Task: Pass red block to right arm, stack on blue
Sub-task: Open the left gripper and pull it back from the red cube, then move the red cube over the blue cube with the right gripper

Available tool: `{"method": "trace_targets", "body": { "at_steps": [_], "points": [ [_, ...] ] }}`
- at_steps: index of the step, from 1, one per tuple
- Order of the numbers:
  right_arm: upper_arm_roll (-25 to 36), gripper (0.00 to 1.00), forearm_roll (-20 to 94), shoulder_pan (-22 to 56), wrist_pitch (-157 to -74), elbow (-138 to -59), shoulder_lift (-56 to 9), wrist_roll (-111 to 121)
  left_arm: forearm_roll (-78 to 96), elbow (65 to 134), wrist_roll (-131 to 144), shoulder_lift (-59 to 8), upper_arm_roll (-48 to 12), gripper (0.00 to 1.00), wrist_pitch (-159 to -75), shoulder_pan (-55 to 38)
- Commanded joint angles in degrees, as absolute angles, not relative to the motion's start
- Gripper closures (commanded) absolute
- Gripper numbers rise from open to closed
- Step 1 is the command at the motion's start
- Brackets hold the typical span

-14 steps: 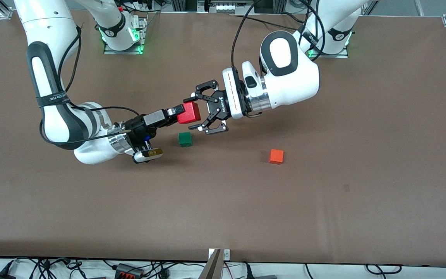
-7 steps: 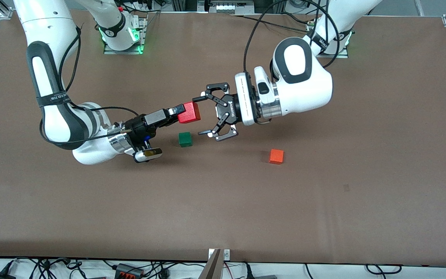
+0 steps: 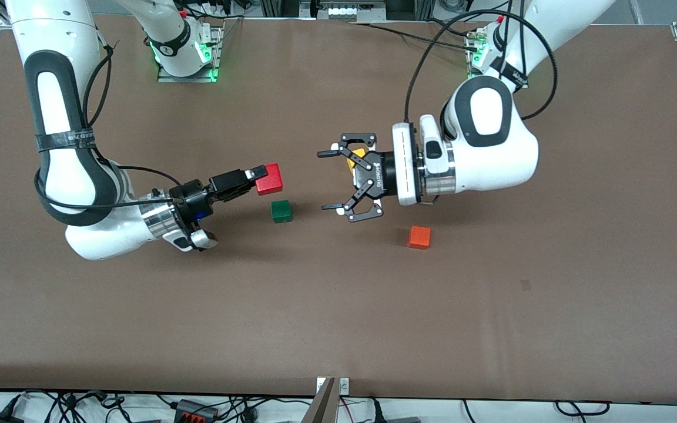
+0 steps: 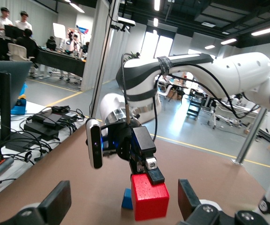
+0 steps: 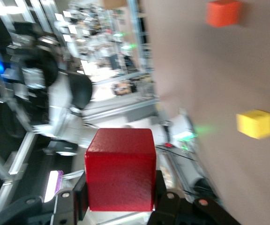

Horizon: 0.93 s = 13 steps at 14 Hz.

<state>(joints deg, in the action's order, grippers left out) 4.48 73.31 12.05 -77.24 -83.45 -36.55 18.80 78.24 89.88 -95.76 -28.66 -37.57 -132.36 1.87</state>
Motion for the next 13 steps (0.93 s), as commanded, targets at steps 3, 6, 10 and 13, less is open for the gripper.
{"method": "trace_targets", "body": {
  "at_steps": [3,6,10,13],
  "points": [
    [5.89,1.00,46.31,12.66,-83.03,-80.42,-36.21,18.63,59.62,88.78,-79.05,-26.81,-37.88,0.00,-120.88,7.29],
    [5.80,1.00,25.90,12.92,-87.88,-80.86,-34.20,18.72,49.00,88.59,-66.22,-25.93,-37.79,0.00,-115.50,8.96],
    [5.98,1.00,9.08,12.57,-90.87,-82.43,-33.23,17.76,38.96,88.77,-57.68,-26.10,-37.44,0.00,-109.09,10.54],
    [6.68,1.00,1.26,13.09,-97.79,-90.49,-28.24,12.85,25.80,88.59,-47.84,-26.02,-37.18,0.00,-106.09,11.60]
  ]
}}
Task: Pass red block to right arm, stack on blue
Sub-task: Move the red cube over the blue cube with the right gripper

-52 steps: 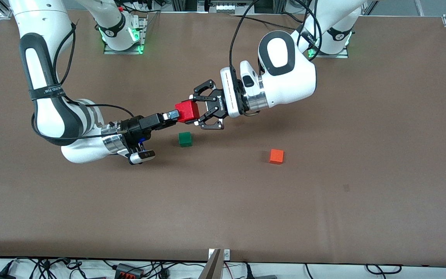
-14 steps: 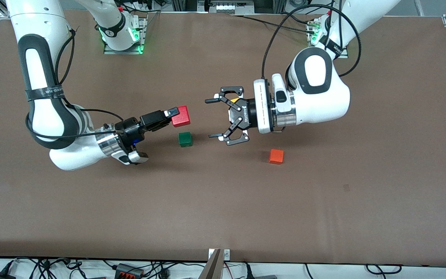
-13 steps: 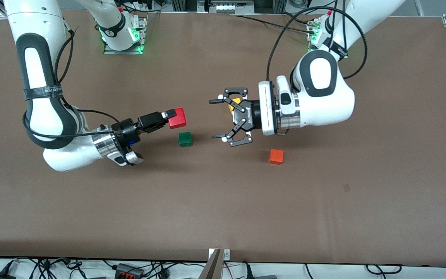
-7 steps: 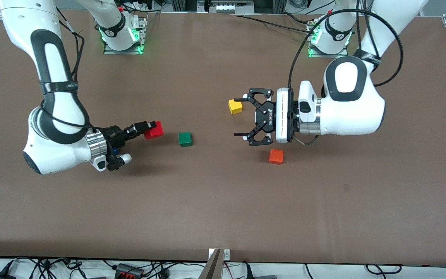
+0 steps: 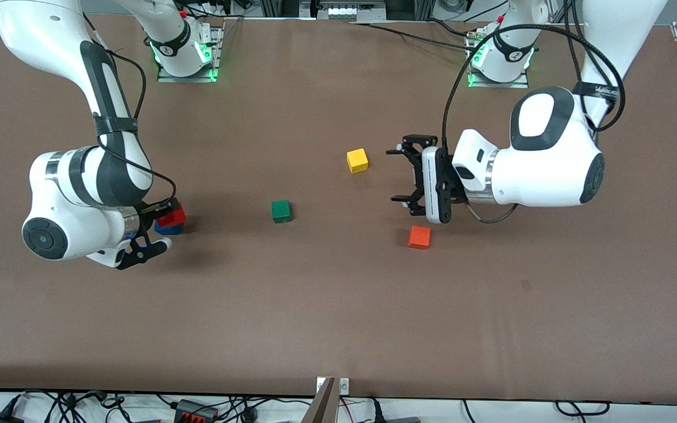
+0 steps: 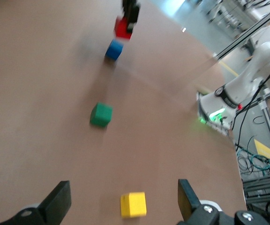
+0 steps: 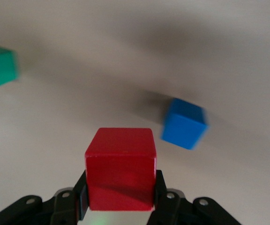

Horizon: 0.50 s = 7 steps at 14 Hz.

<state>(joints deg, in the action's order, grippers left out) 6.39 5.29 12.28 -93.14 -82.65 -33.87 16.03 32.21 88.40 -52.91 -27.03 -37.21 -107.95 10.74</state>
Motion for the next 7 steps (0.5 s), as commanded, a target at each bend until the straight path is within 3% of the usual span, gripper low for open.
{"method": "trace_targets", "body": {
  "at_steps": [1,4,7],
  "points": [
    [6.68,1.00,-0.42,13.97,-101.74,-94.62,-25.95,11.00,22.62,88.59,-44.94,-26.02,-37.26,0.00,-106.00,11.51],
    [6.68,1.00,-4.39,15.20,-114.67,-107.81,-19.79,2.75,12.09,88.33,-32.03,-26.02,-37.18,0.00,-102.58,11.60],
    [6.77,1.00,-4.66,15.12,-120.21,-113.45,-17.85,-0.34,0.66,86.49,-22.79,-26.02,-37.09,0.00,-94.94,11.69]
  ]
}}
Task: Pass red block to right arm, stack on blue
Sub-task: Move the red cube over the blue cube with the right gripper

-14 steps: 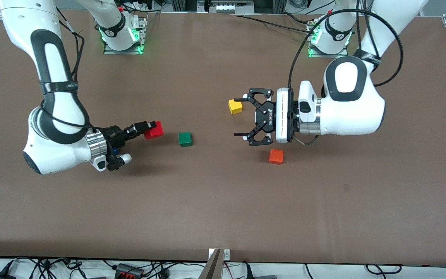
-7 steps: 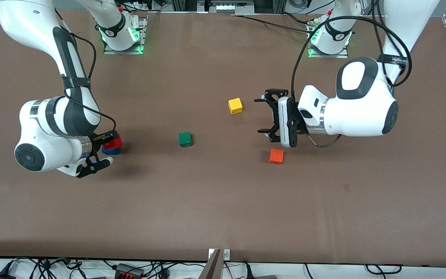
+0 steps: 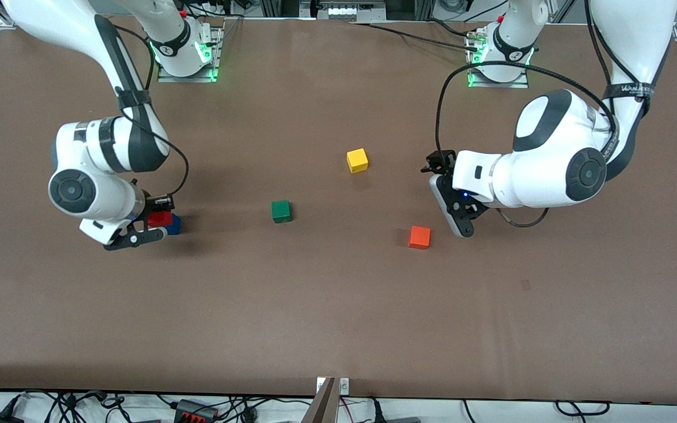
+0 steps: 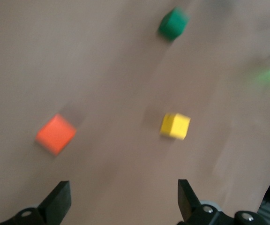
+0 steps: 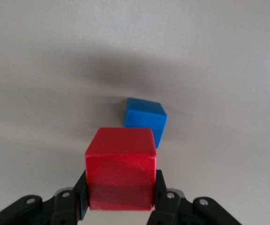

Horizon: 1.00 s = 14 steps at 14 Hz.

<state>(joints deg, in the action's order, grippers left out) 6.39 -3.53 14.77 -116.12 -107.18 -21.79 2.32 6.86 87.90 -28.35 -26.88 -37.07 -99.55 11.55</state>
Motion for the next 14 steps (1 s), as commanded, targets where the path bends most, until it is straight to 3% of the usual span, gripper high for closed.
{"method": "trace_targets", "body": {
  "at_steps": [1,5,14],
  "points": [
    [6.77,1.00,-4.66,15.03,-123.02,-115.47,-16.97,-1.31,-3.04,86.48,-18.15,-25.84,-37.18,0.00,-94.05,11.60],
    [7.03,1.00,-4.48,13.19,-127.17,-116.72,-17.40,-4.83,-10.17,80.26,-5.11,-25.93,-37.18,0.00,-82.38,11.69],
    [6.86,1.00,-3.96,12.66,-129.55,-116.54,-20.39,-9.84,-14.51,69.19,-5.71,-25.31,-36.13,0.00,-72.69,15.90]
  ]
}}
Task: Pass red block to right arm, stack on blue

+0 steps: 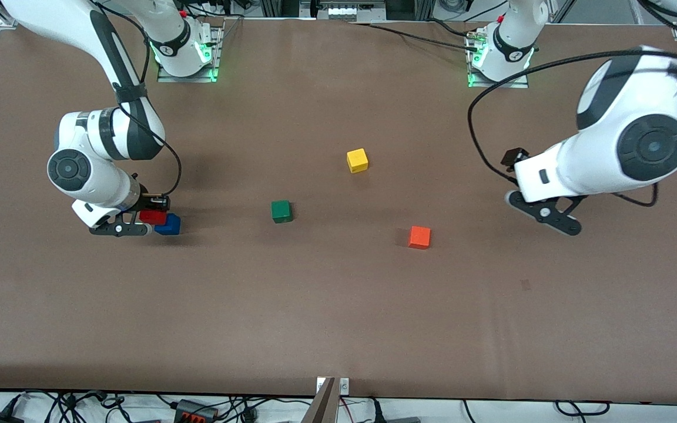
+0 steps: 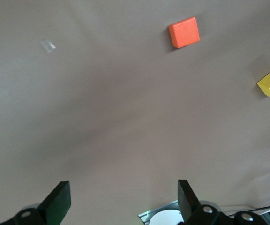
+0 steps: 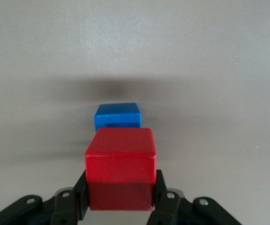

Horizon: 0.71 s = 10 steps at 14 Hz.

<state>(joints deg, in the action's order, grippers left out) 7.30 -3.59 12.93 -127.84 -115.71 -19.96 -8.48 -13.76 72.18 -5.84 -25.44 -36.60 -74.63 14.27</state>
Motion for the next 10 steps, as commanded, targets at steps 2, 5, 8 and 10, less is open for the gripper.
{"method": "trace_targets", "body": {
  "at_steps": [2,5,8,10],
  "points": [
    [6.86,1.00,-3.60,12.74,-129.64,-116.28,-20.65,-9.84,-14.07,69.60,-5.27,-22.61,-29.48,0.00,-77.57,14.34],
    [6.77,1.00,-3.60,12.66,-129.64,-116.02,-20.65,-8.88,-7.94,76.26,-5.01,-14.62,-16.31,0.00,-84.27,7.32],
    [6.59,1.00,-3.69,12.83,-129.46,-115.84,-20.83,-7.92,-1.42,82.42,-5.01,-8.72,-4.08,0.00,-85.17,1.08],
    [6.59,1.00,-3.69,12.75,-128.94,-114.79,-21.00,-5.90,0.70,89.61,-3.44,-2.32,-0.62,0.00,-88.30,-1.05]
  ]
}}
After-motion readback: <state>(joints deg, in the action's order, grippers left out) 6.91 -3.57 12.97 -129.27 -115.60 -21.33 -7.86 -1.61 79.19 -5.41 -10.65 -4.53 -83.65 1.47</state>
